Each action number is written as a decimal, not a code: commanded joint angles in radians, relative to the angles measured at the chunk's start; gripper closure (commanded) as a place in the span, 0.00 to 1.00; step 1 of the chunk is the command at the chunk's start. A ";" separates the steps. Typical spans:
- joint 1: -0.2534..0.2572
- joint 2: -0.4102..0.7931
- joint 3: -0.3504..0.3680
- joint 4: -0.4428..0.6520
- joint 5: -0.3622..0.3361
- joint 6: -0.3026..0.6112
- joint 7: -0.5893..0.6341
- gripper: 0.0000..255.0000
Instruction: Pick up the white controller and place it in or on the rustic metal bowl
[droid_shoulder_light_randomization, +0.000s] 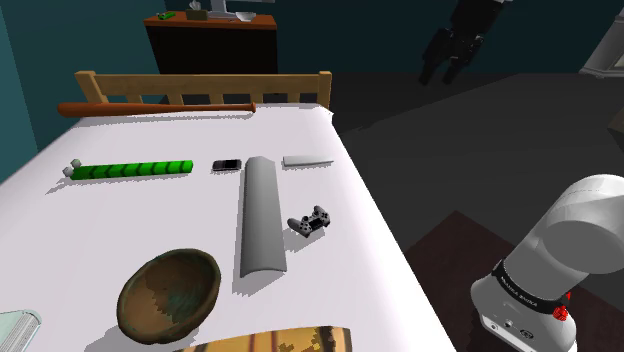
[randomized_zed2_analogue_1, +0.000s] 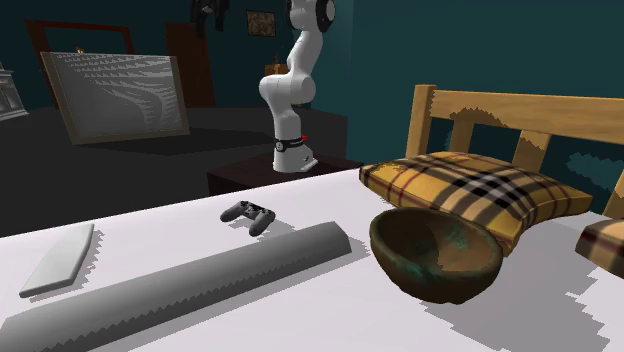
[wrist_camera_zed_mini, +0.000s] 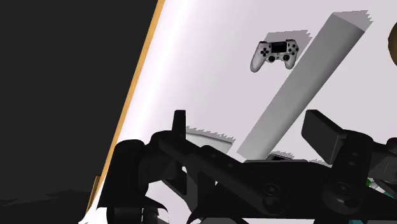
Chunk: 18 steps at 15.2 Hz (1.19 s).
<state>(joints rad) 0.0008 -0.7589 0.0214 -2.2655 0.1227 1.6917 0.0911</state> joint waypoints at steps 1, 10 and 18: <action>0.000 0.000 0.000 0.000 0.000 0.000 0.000 0.00; 0.003 0.166 0.132 -0.109 0.042 0.216 0.162 0.00; 0.001 0.395 0.243 -0.127 0.048 0.407 0.315 0.00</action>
<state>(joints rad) 0.0026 -0.3985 0.2504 -2.3990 0.1726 2.0766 0.3831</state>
